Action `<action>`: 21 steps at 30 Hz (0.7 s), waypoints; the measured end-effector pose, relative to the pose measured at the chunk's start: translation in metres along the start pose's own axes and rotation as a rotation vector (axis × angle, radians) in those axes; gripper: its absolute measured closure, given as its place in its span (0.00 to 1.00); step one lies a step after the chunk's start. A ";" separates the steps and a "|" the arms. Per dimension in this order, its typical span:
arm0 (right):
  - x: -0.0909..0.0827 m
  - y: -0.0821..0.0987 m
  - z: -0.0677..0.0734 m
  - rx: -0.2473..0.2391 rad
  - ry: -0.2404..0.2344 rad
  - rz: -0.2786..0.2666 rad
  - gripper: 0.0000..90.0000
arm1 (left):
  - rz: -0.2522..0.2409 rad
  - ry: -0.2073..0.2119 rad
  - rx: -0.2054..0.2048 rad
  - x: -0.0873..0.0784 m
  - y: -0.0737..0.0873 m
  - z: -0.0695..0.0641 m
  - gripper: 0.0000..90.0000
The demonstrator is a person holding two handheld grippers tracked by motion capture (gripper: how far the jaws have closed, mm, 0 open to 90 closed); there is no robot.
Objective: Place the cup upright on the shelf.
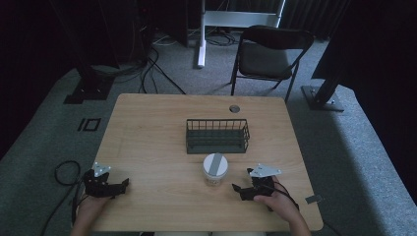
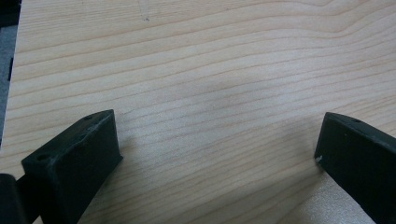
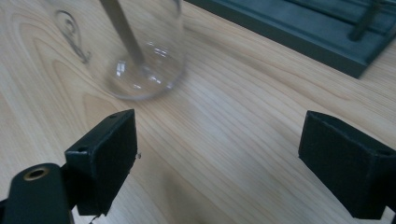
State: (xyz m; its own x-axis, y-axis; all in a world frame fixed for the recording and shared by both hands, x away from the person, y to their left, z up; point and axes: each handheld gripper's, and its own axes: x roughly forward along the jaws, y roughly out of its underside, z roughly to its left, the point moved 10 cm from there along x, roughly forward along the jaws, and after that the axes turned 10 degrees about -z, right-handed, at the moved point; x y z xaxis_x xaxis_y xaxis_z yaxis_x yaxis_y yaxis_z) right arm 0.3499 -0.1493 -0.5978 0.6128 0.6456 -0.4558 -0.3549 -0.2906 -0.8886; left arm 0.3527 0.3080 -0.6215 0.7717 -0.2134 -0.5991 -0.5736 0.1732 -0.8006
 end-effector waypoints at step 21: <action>0.024 -0.016 0.035 -0.016 -0.100 -0.066 0.15 | 0.000 0.000 0.000 0.000 0.000 0.000 0.00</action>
State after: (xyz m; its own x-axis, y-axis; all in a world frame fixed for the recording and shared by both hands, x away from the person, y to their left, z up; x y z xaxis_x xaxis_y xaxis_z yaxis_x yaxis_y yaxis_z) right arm 0.3454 -0.1051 -0.5930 0.5605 0.7306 -0.3900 -0.3044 -0.2562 -0.9174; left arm 0.3527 0.3079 -0.6215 0.7718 -0.2135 -0.5989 -0.5735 0.1729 -0.8007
